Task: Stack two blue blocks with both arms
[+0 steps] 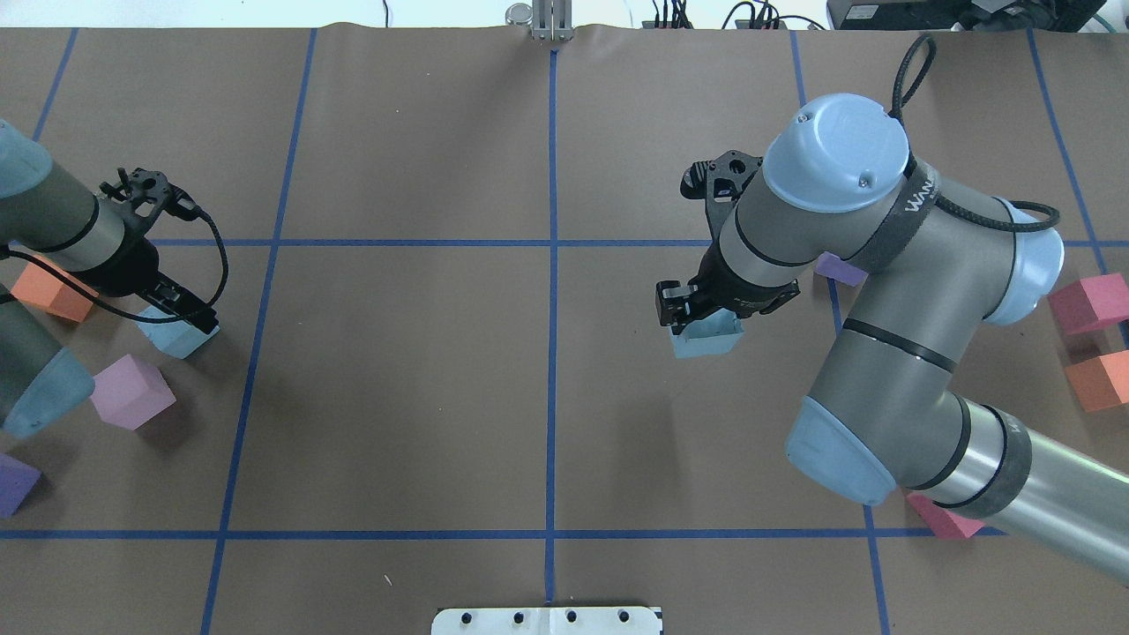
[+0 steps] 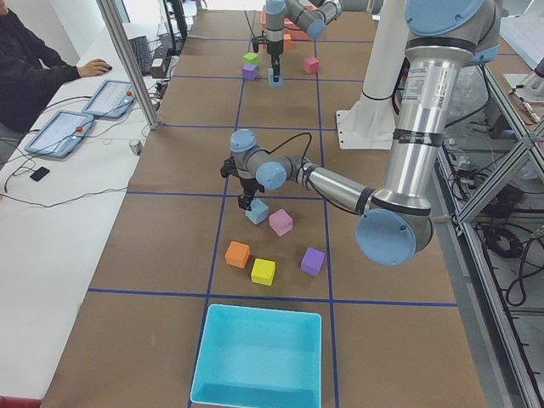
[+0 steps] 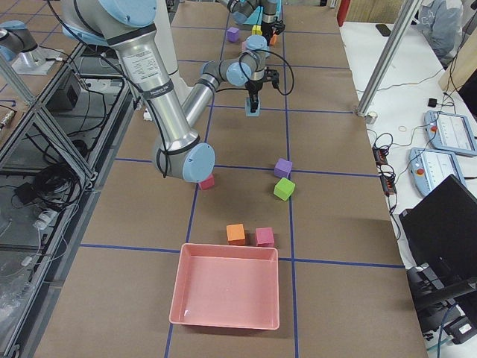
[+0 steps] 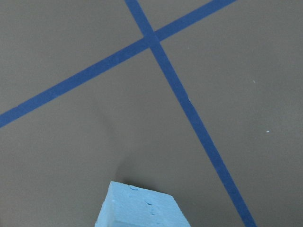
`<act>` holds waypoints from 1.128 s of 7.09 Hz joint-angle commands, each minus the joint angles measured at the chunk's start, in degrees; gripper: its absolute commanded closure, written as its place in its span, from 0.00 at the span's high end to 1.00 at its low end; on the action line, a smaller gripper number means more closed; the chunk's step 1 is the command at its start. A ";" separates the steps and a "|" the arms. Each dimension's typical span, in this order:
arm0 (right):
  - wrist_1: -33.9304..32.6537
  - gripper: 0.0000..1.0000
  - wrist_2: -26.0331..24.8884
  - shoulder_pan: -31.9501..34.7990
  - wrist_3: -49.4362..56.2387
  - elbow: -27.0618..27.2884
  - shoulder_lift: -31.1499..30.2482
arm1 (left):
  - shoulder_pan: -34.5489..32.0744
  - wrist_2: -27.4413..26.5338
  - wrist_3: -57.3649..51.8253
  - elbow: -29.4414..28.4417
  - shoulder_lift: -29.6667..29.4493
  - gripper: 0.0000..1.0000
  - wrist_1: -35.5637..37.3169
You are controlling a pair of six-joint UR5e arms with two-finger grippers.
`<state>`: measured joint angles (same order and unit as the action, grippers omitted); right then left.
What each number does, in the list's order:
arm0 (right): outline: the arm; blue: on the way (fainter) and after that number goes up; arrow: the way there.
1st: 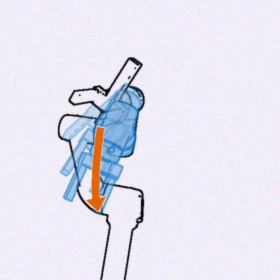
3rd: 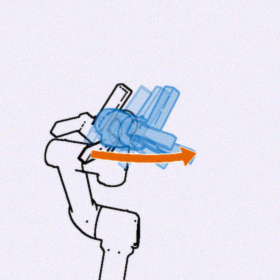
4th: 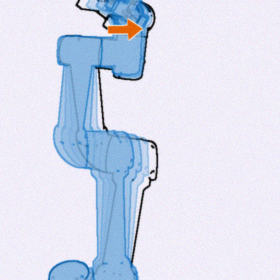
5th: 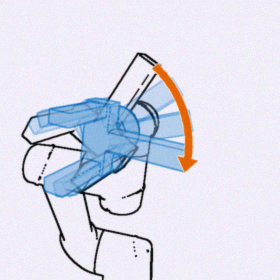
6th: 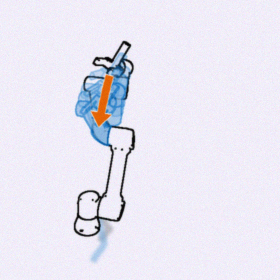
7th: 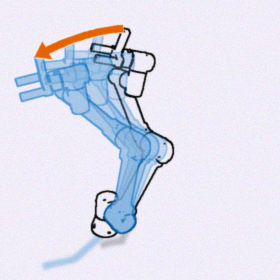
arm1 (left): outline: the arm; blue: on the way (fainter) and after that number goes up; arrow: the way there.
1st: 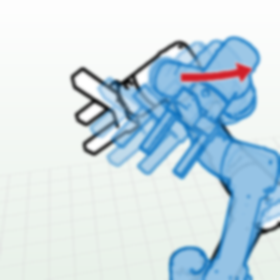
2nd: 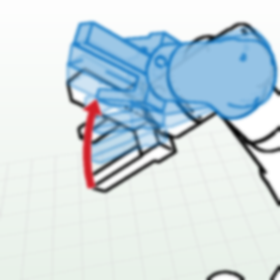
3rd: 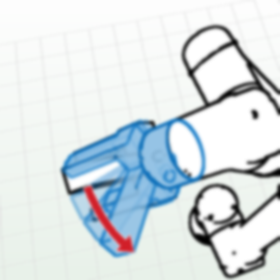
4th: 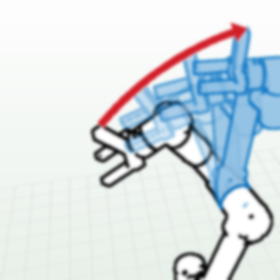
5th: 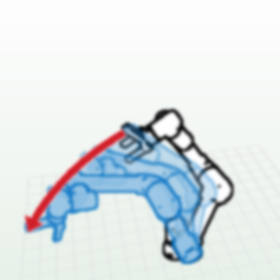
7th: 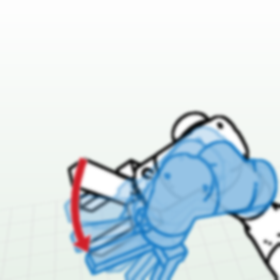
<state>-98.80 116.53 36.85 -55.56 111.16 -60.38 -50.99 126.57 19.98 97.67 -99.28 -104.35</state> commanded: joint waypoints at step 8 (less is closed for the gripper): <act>0.10 0.53 -7.63 -5.20 -15.35 -5.78 7.38 | 0.01 -0.88 0.06 -2.92 -0.57 0.62 -0.16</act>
<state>-98.71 110.79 33.07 -68.60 106.00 -53.69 -50.98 126.22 19.85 94.83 -99.71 -104.58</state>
